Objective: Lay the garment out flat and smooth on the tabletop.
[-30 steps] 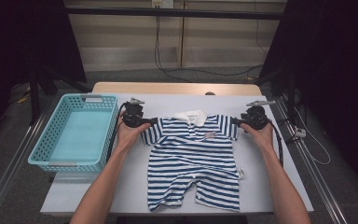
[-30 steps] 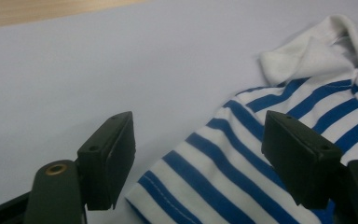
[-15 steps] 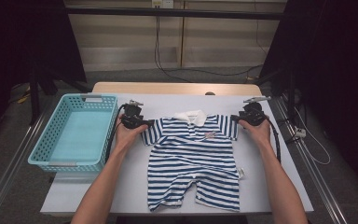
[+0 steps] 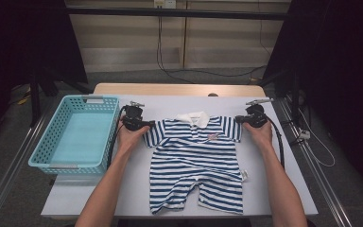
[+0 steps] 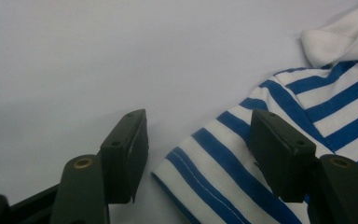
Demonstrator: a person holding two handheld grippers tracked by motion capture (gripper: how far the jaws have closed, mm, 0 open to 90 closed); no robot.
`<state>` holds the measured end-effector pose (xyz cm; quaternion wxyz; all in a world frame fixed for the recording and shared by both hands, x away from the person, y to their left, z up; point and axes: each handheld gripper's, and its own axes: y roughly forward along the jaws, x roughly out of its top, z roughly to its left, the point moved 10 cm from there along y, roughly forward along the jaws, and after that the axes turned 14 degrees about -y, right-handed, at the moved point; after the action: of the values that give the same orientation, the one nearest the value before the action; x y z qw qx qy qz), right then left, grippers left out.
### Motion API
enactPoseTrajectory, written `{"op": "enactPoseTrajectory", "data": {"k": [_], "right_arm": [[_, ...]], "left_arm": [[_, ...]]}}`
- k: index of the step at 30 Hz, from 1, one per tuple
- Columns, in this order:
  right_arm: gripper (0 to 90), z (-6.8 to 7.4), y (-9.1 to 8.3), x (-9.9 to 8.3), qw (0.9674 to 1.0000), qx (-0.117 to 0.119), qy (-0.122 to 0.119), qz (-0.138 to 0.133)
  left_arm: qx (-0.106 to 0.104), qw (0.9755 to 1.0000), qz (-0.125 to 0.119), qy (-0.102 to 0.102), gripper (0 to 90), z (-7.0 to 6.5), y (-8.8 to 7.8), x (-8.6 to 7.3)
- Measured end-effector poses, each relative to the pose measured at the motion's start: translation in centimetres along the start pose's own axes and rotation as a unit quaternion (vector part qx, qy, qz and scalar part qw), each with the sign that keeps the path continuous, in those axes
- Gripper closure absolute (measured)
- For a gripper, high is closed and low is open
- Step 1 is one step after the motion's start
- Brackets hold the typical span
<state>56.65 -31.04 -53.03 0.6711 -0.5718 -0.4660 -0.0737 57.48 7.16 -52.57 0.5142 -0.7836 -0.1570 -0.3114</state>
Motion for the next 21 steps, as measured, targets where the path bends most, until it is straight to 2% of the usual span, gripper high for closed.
{"op": "enactPoseTrajectory", "data": {"k": [2,4,5,6,8,9,10,11,12,13,14,15,16,17,18,19,20,21], "right_arm": [[87.7,0.05,-0.02,-0.02,1.0000,-0.001,0.004,0.001],[87.8,-0.08,0.03,0.03,1.0000,0.000,-0.002,-0.002],[87.7,-0.08,-0.01,-0.02,1.0000,-0.001,-0.001,-0.001],[87.7,0.05,-0.06,-0.07,1.0000,0.002,0.003,0.002],[87.7,0.00,-0.03,-0.04,1.0000,0.000,0.002,0.000],[87.8,-0.02,-0.03,-0.04,1.0000,-0.002,0.000,0.000],[87.7,0.01,-0.02,-0.04,1.0000,-0.001,0.002,0.000],[87.8,-0.07,-0.02,-0.04,1.0000,-0.001,0.001,-0.001],[87.8,-0.07,-0.01,-0.04,1.0000,-0.002,0.004,-0.003],[87.8,-0.11,-0.02,-0.03,1.0000,-0.002,0.001,-0.003],[87.9,0.08,-0.11,-0.12,1.0000,0.000,0.009,0.005],[88.0,-0.10,0.00,0.00,1.0000,-0.001,-0.001,-0.002],[88.1,-0.08,-0.03,-0.02,1.0000,-0.002,0.004,-0.001],[88.1,-0.12,-0.01,0.01,1.0000,-0.001,0.002,-0.004],[88.1,-0.18,-0.06,-0.01,1.0000,-0.004,0.003,-0.003],[88.2,-0.18,-0.09,0.00,1.0000,-0.004,0.003,-0.005],[88.3,-0.30,-0.14,0.08,1.0000,-0.006,0.000,-0.008],[88.3,-0.30,-0.39,0.18,0.9999,-0.005,0.008,-0.008]], "left_arm": [[0.002,1.0000,-0.003,-0.001,38.1,0.11,-0.13,0.09],[0.006,1.0000,0.000,0.003,39.5,0.45,-0.28,0.15],[0.011,0.9999,0.000,0.000,40.0,0.67,-0.35,0.18],[0.007,1.0000,0.002,-0.005,42.6,0.74,-0.27,0.08],[0.007,0.9998,0.013,0.016,47.8,0.86,-0.35,-0.13],[0.015,0.9995,0.014,0.023,53.0,0.94,-0.42,-0.15],[0.014,0.9996,0.020,0.018,56.5,0.80,-0.46,-0.22],[0.018,0.9993,0.022,0.025,57.5,0.81,-0.50,-0.25],[0.017,0.9983,0.031,0.046,60.7,0.91,-0.64,-0.39],[0.013,0.9983,0.034,0.044,64.9,0.88,-0.71,-0.47],[0.008,0.9991,0.030,0.029,68.6,0.62,-0.72,-0.46],[0.007,0.9984,0.039,0.040,74.0,0.76,-0.85,-0.57],[-0.016,0.9989,0.039,0.019,84.5,0.28,-0.78,-0.68],[-0.015,0.9982,0.047,0.034,87.2,0.46,-0.90,-0.80],[-0.017,0.9981,0.048,0.036,87.6,0.51,-0.89,-0.77],[-0.020,0.9987,0.041,0.020,87.9,0.42,-0.76,-0.65],[-0.018,0.9988,0.040,0.021,88.1,0.55,-0.82,-0.56],[-0.020,0.9993,0.031,0.007,88.2,0.49,-0.77,-0.36]]}}
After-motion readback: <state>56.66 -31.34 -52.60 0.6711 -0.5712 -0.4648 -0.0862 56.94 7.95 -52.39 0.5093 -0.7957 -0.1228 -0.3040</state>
